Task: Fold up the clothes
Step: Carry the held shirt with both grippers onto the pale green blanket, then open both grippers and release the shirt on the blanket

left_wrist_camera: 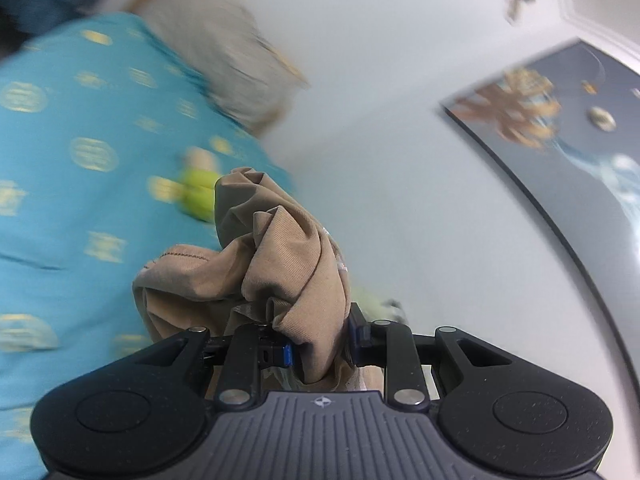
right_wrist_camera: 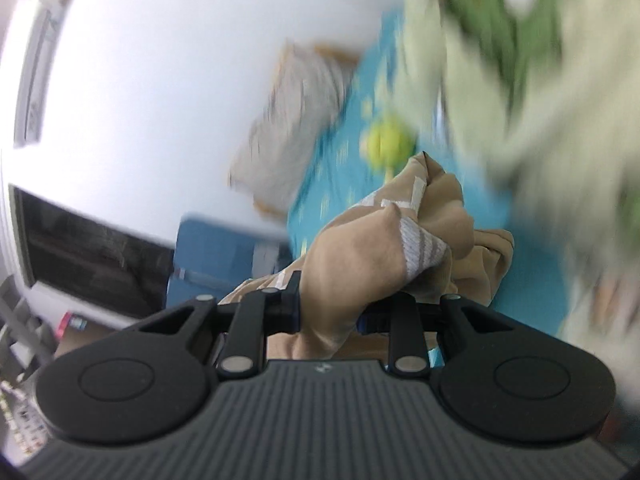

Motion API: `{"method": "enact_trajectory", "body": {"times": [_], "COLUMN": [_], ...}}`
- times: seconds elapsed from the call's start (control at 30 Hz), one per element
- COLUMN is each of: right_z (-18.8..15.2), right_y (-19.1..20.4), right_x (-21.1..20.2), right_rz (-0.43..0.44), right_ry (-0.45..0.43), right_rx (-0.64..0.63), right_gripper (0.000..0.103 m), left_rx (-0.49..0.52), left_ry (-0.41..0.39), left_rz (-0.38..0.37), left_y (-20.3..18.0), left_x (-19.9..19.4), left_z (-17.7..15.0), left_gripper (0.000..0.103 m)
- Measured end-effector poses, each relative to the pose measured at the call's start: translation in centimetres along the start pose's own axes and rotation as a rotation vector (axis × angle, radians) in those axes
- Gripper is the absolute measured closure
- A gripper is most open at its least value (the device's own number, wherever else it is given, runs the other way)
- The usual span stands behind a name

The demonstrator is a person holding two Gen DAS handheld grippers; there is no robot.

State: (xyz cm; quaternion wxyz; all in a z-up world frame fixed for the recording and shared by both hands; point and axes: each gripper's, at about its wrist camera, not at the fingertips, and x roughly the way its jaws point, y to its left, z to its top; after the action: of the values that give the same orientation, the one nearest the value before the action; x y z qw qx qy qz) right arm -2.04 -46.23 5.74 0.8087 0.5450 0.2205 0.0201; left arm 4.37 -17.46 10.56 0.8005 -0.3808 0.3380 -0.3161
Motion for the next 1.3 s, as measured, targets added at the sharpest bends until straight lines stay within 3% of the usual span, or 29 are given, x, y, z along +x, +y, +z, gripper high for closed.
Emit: {"method": "enact_trajectory", "body": {"times": [0.2,0.3,0.4,0.57,0.7,0.8,0.9,1.0,1.07,1.23,1.3], "right_z": [13.2,17.2,19.2,18.1,13.7,11.0,9.6,9.6,9.7,8.9,7.9], "right_y": [2.8,3.3,1.9,-4.7,-9.4,-11.7,-13.5,-14.4,-14.0,-11.2,-10.2], "right_x": [-6.5,-8.7,-9.5,-8.1,-8.1,-8.0,-7.5,-6.9,-7.2,-7.7,-8.4], "right_rz": [-0.025,-0.063,-0.125,-0.216,-0.232,-0.262,-0.289,-0.315,-0.337,-0.507,-0.519], "right_ry": [-0.270,-0.386,-0.466,-0.461,-0.459,-0.464,-0.456,-0.428,-0.406,-0.323,-0.312], "right_rx": [-0.159,-0.243,-0.293,-0.265,-0.212,-0.196,-0.164,-0.132,-0.103,-0.163,-0.187], "right_gripper": [0.075,0.075,0.075,0.075,0.075,0.075,0.074,0.069,0.065,0.058,0.058], "left_rx": [0.046,0.096,0.165,0.170,0.269,0.289,0.296,0.339,0.389,0.488,0.527], "left_ry": [0.090,0.109,0.143,0.292,0.299,0.328,0.333,0.324,0.297,0.247,0.234], "left_rz": [-0.237,-0.315,-0.329,-0.259,-0.229,-0.195,-0.168,-0.123,-0.073,0.001,0.009], "left_y": [-10.8,-14.1,-14.8,-9.6,-6.3,-3.8,-1.5,-1.1,-1.7,-3.9,-5.5], "left_x": [14.6,20.3,24.9,28.5,27.5,27.8,28.2,29.0,28.5,25.5,23.2], "left_z": [0.1,-1.1,-3.6,-8.5,-12.1,-13.6,-13.9,-13.3,-12.4,-11.3,-10.7], "left_gripper": [0.077,0.077,0.076,0.075,0.075,0.072,0.059,0.039,0.019,0.006,0.004]}}
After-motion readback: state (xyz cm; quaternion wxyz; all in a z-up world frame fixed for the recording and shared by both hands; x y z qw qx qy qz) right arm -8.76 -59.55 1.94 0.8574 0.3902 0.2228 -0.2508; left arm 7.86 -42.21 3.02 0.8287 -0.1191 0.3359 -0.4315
